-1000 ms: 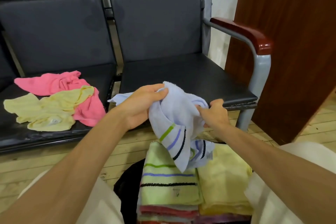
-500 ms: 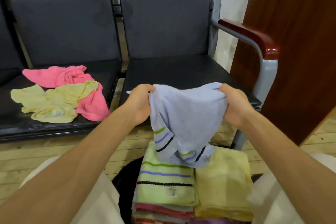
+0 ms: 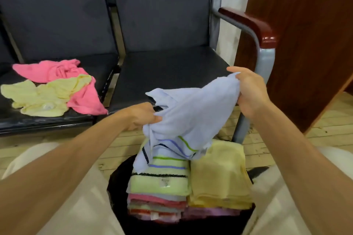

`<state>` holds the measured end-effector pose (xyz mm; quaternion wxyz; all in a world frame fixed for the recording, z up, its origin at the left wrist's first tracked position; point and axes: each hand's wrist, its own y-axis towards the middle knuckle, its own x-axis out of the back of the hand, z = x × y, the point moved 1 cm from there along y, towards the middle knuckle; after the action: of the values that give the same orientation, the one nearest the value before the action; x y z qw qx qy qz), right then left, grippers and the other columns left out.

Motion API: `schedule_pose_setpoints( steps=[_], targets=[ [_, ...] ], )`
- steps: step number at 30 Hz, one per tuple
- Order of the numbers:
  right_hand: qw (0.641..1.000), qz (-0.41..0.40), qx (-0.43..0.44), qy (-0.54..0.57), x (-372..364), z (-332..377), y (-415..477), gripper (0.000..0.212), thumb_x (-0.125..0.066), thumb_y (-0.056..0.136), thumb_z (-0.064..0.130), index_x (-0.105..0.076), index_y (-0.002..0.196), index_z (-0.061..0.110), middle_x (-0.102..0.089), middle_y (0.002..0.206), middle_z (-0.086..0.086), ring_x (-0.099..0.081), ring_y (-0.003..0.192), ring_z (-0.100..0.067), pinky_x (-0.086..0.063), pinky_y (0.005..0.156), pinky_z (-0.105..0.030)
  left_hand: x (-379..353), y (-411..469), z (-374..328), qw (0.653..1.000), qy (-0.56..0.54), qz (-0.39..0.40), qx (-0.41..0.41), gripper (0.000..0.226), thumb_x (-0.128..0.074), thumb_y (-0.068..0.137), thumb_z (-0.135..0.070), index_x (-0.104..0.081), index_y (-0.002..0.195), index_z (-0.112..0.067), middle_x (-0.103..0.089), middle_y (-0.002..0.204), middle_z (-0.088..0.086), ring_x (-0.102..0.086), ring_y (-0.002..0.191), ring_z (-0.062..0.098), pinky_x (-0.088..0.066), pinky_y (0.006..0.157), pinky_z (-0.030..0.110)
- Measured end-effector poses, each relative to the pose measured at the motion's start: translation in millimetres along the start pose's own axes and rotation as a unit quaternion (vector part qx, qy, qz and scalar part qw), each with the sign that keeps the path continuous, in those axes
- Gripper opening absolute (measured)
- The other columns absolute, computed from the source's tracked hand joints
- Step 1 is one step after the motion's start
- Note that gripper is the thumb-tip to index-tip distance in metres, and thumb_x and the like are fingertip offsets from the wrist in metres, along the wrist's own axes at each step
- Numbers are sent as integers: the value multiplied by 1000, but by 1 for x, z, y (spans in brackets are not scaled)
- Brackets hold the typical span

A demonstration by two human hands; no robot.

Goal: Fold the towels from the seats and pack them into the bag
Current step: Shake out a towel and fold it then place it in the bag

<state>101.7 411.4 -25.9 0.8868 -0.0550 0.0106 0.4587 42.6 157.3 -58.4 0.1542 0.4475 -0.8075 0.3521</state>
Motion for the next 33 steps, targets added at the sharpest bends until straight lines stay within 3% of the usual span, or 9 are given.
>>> schedule_pose_setpoints(
  steps=[6, 9, 12, 15, 17, 19, 21, 25, 33],
  targets=[
    [998, 2, -26, -50, -1, -11, -2, 26, -55, 95, 26, -63, 119, 22, -61, 118, -4, -58, 108, -23, -52, 96, -40, -4, -3, 15, 988, -153, -33, 3, 38, -56, 96, -29, -63, 109, 6, -67, 112, 20, -65, 101, 31, -53, 86, 41],
    [996, 21, -47, -70, -3, -16, -5, 24, -60, 93, 23, -60, 117, 23, -60, 119, -3, -57, 109, -24, -51, 98, -43, -4, -2, 24, 987, -145, -64, -12, 49, -54, 96, -37, -63, 106, 10, -66, 109, 26, -64, 98, 34, -50, 91, 47],
    [994, 56, -35, -82, -7, -20, -10, 24, -60, 94, 15, -59, 114, 27, -57, 125, -3, -55, 115, -26, -50, 99, -45, 5, -3, 27, 965, -239, -96, -54, 41, -54, 97, -29, -62, 98, 11, -67, 93, 21, -62, 84, 29, -50, 78, 41],
    [987, 61, 39, -143, -13, -21, -14, 23, -58, 95, 15, -60, 117, 23, -55, 120, -1, -53, 112, -21, -52, 92, -34, 21, -10, 27, 930, -327, -131, -102, 19, -60, 93, -20, -61, 106, -5, -66, 97, 13, -62, 85, 23, -53, 71, 31],
    [958, 52, 144, -243, -17, -19, -16, 19, -56, 97, 17, -60, 115, 17, -55, 113, 3, -51, 106, -15, -44, 79, -19, 32, -17, 29, 900, -405, -122, -102, 28, -61, 92, -11, -60, 119, -16, -67, 107, 7, -65, 94, 20, -58, 77, 28],
    [931, 49, 198, -304, -21, -16, -18, 15, -56, 97, 18, -62, 110, 15, -57, 110, 4, -50, 103, -11, -38, 79, -18, 38, -25, 28, 876, -462, -95, -99, 37, -58, 92, -7, -57, 127, -19, -67, 115, 5, -66, 102, 20, -56, 83, 28],
    [940, 34, 193, -280, -22, -15, -17, 9, -61, 94, 19, -67, 101, 17, -62, 108, 3, -54, 105, -13, -39, 84, -24, 41, -31, 25, 860, -493, -95, -94, 32, -54, 95, -13, -58, 126, -20, -66, 115, 3, -65, 100, 17, -55, 80, 25],
    [997, 36, 27, -62, -18, -8, -20, 13, -69, 88, 31, -70, 100, 25, -68, 110, -2, -62, 105, -23, -52, 93, -42, 37, -36, 17, 814, -566, -82, -101, 21, -57, 95, -23, -77, 96, -17, -73, 105, 7, -71, 92, 20, -57, 73, 31],
    [996, 94, -4, -8, -12, -2, -21, 34, -61, 92, 8, -64, 113, 35, -60, 121, 0, -59, 109, -27, -56, 87, -44, 28, -27, 19, 835, -544, -71, -40, 38, -59, 92, -9, -57, 129, -12, -64, 124, 11, -60, 112, 25, -50, 93, 36]
  ],
)
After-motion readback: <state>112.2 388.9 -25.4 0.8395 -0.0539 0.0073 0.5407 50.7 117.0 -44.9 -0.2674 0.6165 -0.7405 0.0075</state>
